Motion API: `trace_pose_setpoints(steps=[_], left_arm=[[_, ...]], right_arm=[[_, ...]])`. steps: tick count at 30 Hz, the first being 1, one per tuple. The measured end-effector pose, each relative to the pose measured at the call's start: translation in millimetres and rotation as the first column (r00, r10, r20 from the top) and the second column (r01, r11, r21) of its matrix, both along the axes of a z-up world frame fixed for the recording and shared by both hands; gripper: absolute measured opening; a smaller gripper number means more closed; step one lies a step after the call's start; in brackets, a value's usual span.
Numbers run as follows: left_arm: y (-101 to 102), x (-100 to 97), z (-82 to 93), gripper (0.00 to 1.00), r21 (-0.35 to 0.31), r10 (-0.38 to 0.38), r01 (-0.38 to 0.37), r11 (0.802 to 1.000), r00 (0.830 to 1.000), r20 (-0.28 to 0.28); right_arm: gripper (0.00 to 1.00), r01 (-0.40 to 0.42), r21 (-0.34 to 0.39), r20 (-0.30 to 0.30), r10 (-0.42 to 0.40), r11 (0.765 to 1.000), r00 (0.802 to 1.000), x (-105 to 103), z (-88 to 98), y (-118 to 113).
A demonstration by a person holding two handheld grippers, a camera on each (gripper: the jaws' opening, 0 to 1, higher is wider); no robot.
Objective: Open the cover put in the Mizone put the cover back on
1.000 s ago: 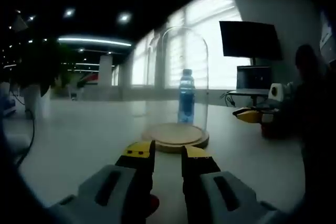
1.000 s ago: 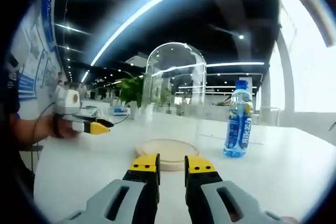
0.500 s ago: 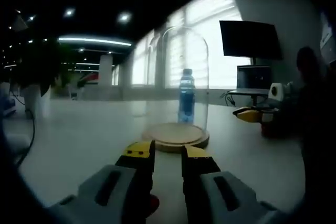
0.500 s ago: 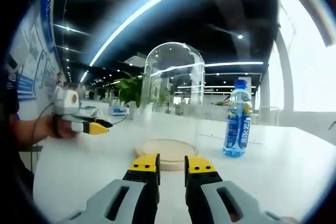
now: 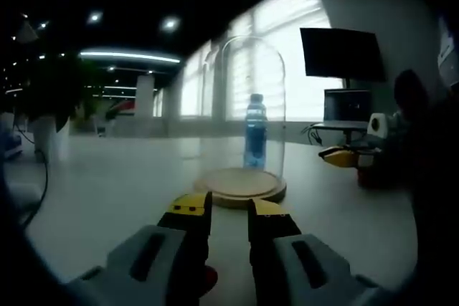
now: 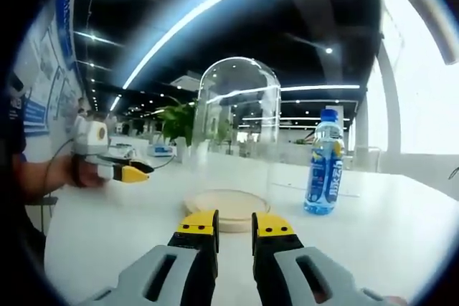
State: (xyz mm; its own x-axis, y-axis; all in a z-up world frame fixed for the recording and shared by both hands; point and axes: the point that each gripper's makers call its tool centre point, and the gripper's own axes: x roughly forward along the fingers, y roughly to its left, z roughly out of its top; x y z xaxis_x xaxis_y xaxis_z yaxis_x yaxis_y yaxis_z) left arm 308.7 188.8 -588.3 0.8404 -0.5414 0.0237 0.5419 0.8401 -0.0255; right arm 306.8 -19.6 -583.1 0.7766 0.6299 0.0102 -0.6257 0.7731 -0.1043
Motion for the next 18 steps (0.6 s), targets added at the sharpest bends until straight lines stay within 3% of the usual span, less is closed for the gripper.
trace_pose_setpoints(steps=[18], left_arm=[[0.4, 0.2, -0.1, 0.13, -0.001, 0.001, -0.001, 1.0, 1.0, -0.001]], right_arm=[[0.12, 0.003, 0.001, -0.006, -0.003, 1.0, 1.0, 2.7, -1.7, -2.2]])
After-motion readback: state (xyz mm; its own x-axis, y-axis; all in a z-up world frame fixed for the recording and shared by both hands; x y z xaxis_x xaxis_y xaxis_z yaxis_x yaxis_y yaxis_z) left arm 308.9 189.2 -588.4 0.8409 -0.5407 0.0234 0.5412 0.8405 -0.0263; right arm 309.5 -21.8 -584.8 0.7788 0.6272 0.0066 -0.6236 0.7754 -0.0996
